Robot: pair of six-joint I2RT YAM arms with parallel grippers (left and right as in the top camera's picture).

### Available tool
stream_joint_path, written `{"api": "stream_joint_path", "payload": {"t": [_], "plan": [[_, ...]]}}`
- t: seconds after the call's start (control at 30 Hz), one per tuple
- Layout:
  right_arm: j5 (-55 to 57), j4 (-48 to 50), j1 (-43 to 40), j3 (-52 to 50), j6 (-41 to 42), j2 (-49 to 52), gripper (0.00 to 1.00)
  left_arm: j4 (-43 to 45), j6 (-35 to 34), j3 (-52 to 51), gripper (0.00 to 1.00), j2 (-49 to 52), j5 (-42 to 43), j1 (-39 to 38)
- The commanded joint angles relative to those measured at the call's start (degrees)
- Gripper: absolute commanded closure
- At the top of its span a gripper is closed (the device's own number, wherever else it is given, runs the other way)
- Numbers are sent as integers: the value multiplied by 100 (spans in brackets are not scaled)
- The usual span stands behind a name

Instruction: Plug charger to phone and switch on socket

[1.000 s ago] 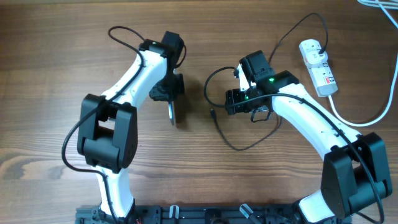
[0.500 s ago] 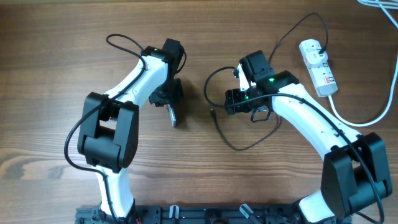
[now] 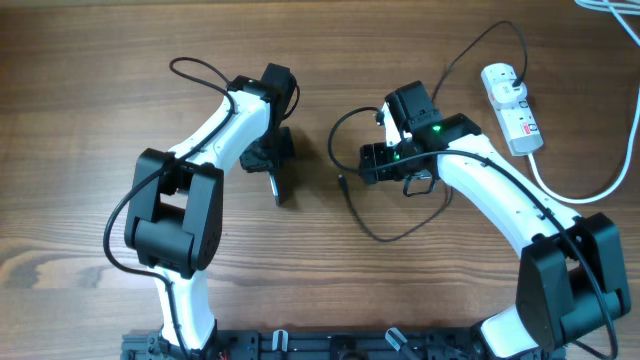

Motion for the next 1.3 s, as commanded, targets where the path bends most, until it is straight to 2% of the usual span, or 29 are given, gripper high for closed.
{"api": "stream_joint_path", "payload": {"t": [0.0,0.1,0.27,0.37,0.43,0.5,0.67,0.93,1.03,1.07,1.13,1.17,1.27], "plan": [[-479,22,20,24,-4,17,0,133,-11,-118,96,55,170,61],[-785,57,20,24,-4,17,0,382,334,-17,96,-61,1300,328],[-723,63,55,24,-44,17,36,1152,807,-9,96,-286,4360,1029],[-555,118,304,24,-173,17,46,1486,918,-9,96,-289,5759,1499],[-39,76,551,24,-146,24,48,1515,918,-9,96,-289,5978,1705],[457,24,841,24,-133,57,55,1495,922,-11,96,-289,5991,1860],[640,-52,1436,22,-133,337,58,1388,1075,-17,96,-289,5982,1982],[1399,-339,1550,13,111,1202,62,1386,1086,-22,96,-289,5967,1961],[1628,-496,1539,13,116,1478,74,1388,1084,-22,96,-289,5967,1961],[1770,-564,1539,13,175,1552,75,1386,1084,-22,96,-289,5967,1961],[2149,-708,1528,13,358,1659,74,1386,1084,-22,96,-289,5967,1961],[2529,-848,1469,13,660,1707,69,1386,1084,-22,96,-289,5967,1961],[2616,-933,1272,13,796,1711,66,1364,1084,-22,96,-289,5967,1961]]}}
